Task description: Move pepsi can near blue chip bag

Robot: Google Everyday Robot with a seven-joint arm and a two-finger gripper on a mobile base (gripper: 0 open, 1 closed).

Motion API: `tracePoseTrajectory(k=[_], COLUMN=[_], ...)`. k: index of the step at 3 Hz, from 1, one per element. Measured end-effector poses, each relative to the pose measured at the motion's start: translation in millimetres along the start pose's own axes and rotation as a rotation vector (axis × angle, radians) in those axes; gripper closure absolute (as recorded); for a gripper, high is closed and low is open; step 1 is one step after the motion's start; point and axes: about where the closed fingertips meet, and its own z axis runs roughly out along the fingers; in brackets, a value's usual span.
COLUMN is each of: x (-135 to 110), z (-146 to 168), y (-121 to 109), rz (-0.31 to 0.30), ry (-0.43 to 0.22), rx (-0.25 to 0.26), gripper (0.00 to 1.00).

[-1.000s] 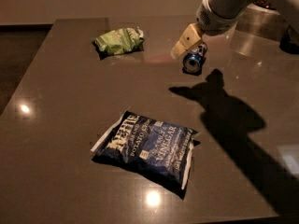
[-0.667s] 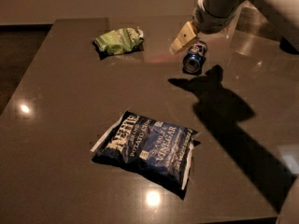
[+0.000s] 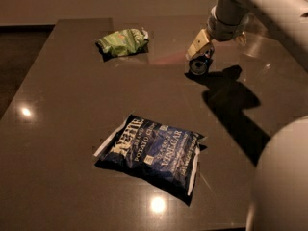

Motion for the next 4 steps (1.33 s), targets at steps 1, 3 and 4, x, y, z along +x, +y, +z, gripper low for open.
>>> tracePoseTrajectory(k=[1, 3, 4], x=[6, 5, 2], z=[18, 34, 27], y=[-6, 15, 26], rz=[0.032, -0.002, -0.046], ry=[0.040, 0.078, 0.066], rx=[-0.006, -0.062, -0.085], gripper=[0.00, 0.38, 0.61])
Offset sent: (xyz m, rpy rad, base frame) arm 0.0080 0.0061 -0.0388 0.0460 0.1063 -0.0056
